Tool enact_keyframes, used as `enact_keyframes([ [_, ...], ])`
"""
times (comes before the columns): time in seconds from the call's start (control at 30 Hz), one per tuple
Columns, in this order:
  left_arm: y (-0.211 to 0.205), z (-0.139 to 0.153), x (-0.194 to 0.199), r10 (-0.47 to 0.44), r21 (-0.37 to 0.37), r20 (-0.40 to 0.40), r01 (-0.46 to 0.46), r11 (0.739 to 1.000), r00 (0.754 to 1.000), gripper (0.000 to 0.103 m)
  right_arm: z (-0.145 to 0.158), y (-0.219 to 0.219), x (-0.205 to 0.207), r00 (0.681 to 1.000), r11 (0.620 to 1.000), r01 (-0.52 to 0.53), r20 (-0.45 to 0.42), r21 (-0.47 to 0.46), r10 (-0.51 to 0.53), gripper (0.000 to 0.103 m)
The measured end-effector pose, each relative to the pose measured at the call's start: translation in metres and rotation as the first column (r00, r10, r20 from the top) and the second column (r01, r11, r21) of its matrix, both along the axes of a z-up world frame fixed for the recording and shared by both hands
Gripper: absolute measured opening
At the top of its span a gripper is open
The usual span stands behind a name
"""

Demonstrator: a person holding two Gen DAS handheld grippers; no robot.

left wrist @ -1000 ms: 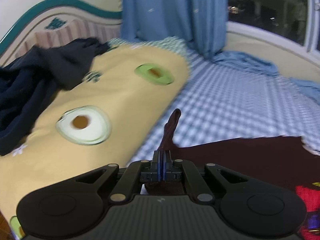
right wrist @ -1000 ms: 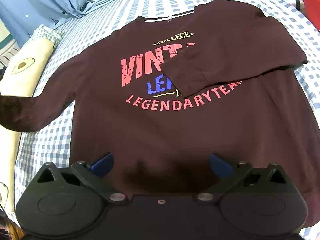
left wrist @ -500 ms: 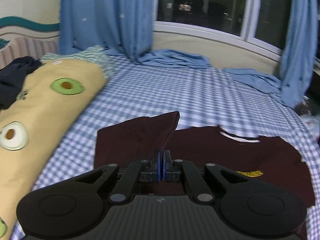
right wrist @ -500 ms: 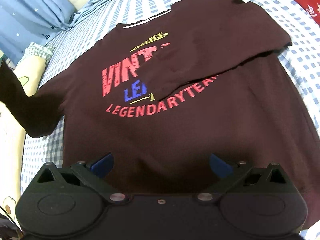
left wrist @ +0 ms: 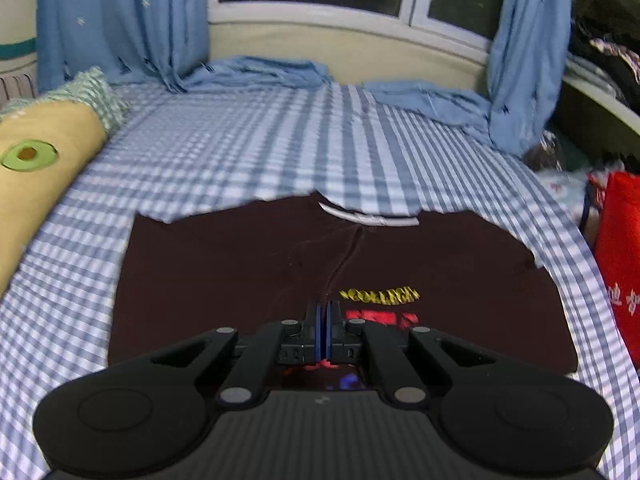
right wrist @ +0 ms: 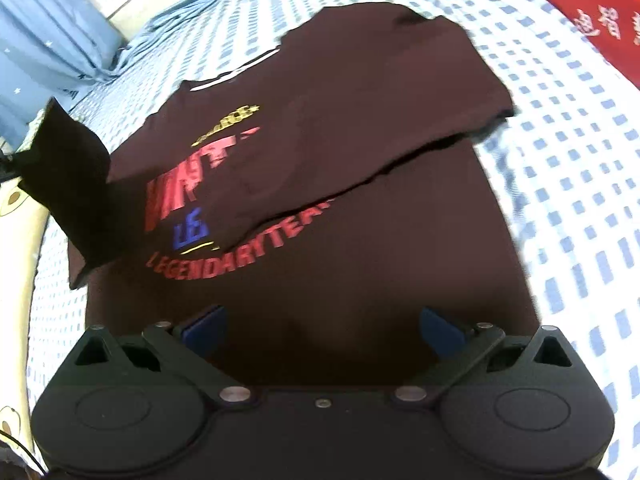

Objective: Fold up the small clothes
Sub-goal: 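Grasp the other sleeve with the left gripper and fold it across the front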

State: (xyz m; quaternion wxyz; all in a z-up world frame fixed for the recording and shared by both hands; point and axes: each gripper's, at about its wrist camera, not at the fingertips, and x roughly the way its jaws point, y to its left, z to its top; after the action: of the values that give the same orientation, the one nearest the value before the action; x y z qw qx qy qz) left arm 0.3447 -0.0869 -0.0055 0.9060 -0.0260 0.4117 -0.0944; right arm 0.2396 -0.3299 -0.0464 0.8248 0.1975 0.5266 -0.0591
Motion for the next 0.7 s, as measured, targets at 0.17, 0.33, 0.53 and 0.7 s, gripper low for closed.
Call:
enact_keyframes([
  [0.17, -0.023, -0.032, 0.006, -0.033, 0.005, -0.075, 0.033, 0.999, 0.997, 0.0, -0.001, -0.022, -0.004, 0.999, 0.999, 0.035, -0.008, -0.017, -0.035, 0.102],
  [0.33, -0.036, -0.052, 0.004, -0.072, 0.028, -0.13, 0.076, 0.997, 0.989, 0.0, -0.002, -0.033, -0.011, 0.998, 0.997, 0.069, -0.012, -0.023, -0.069, 0.102],
  [0.53, -0.039, -0.066, 0.003, -0.151, -0.008, -0.212, 0.153, 0.988, 0.966, 0.004, -0.009, -0.03, -0.016, 0.996, 0.996, 0.082, -0.036, -0.018, -0.082, 0.102],
  [0.7, -0.027, -0.053, -0.011, -0.185, -0.032, -0.216, 0.183, 0.983, 0.959, 0.056, -0.012, -0.018, -0.01, 0.997, 0.998, 0.066, -0.036, -0.009, -0.066, 0.102],
])
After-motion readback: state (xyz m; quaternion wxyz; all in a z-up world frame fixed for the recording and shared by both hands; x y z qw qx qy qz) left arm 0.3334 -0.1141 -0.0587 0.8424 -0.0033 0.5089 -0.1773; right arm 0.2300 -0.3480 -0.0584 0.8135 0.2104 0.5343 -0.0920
